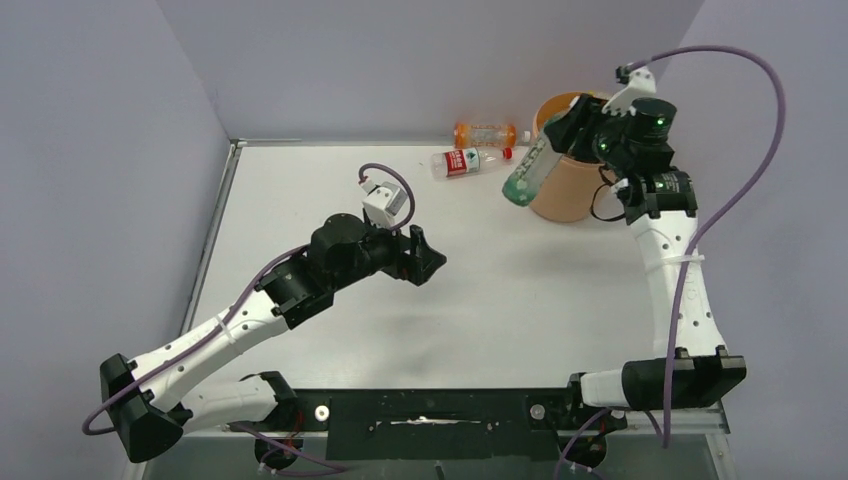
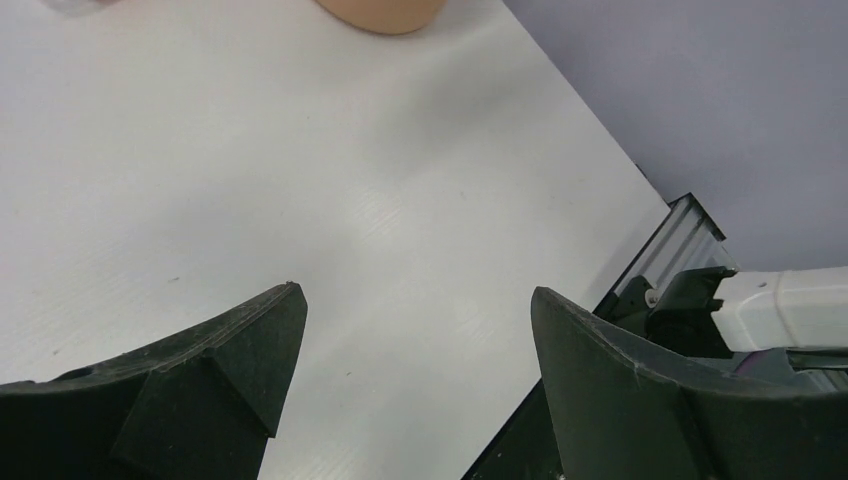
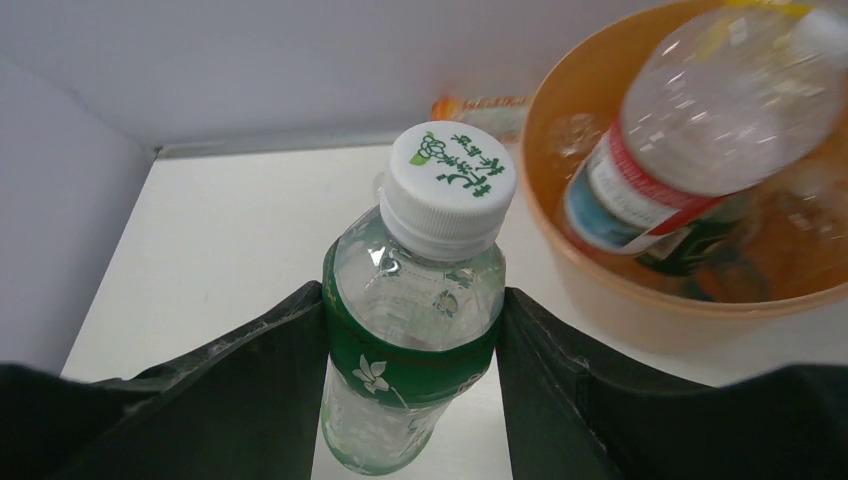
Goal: Put the plastic bottles in the bin
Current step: Place the plastic bottle in the trash bin.
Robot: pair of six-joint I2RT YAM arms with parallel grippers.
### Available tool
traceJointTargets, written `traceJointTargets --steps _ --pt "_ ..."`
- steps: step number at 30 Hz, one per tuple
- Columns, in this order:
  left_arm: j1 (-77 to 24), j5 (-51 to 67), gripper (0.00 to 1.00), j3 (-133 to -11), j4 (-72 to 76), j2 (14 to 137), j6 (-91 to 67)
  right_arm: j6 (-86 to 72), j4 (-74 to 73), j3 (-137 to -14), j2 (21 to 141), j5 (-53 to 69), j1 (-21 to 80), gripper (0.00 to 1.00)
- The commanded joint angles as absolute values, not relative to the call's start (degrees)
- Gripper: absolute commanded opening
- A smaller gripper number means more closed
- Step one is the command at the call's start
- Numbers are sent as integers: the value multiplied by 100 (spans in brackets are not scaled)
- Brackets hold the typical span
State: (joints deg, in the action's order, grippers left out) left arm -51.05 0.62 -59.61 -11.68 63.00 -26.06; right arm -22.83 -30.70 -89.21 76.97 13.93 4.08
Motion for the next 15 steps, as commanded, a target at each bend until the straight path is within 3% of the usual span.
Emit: traceJointTargets --steps 1,15 --pt "-4929 70 83 -5759 -1242 6114 -2623 -1952 -2901 -9883 7651 743 -180 46" --pt "-4729 444 83 -5811 -1221 6354 -2654 -2181 -1722 -9852 7488 182 -2051 48"
